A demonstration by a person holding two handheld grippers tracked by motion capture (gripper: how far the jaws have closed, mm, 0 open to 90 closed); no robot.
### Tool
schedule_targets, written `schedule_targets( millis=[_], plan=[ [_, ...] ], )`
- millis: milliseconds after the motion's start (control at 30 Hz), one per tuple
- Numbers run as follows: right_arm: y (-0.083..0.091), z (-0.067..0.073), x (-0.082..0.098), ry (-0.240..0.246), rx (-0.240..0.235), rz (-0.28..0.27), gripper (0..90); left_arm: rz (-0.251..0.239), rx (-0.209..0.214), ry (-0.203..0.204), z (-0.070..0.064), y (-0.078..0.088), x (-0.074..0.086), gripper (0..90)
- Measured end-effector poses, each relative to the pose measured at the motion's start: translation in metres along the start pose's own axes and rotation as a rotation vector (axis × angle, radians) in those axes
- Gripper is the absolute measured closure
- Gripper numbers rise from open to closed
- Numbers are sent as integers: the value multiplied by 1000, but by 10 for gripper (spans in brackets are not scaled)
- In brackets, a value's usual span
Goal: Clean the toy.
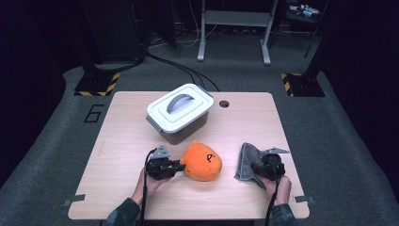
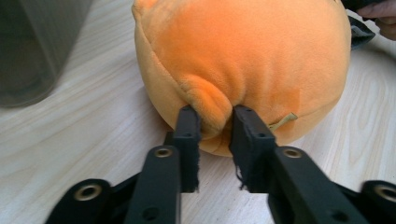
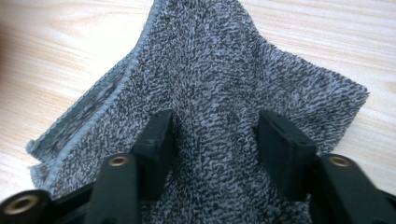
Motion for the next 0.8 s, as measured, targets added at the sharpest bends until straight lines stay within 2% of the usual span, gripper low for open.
schedule_targets(
  millis=[133, 167, 233, 400, 633, 800],
  plan=[
    [-2, 0, 0, 11, -8, -17, 712, -14, -16, 19, -4, 0, 3, 824],
    [-2, 1, -1, -2, -13, -22, 744, -16, -21, 16, -4, 0, 4, 828],
    [-3, 1, -2, 8, -19, -25, 779, -23, -25, 39, -6, 0, 6, 832],
    [2, 2, -10, 13, -53, -55, 800, -35, -43, 67, -8, 0, 7, 835],
    [24, 12, -33, 33, -102, -127, 803, -74, -79, 128, -11, -3, 6, 839],
    [41, 20, -49, 51, -150, -175, 802, -81, -90, 131, -13, -4, 2, 839]
  ],
)
Point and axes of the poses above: each handheld gripper's, and its own axes: y roughly backward along the jaws, x roughly out of its underside, z roughly to its left, the point moved 2 cm from there along -y, roughly forward along the jaws, and after that the axes turned 2 degrees about y, right-handed, at the moved point
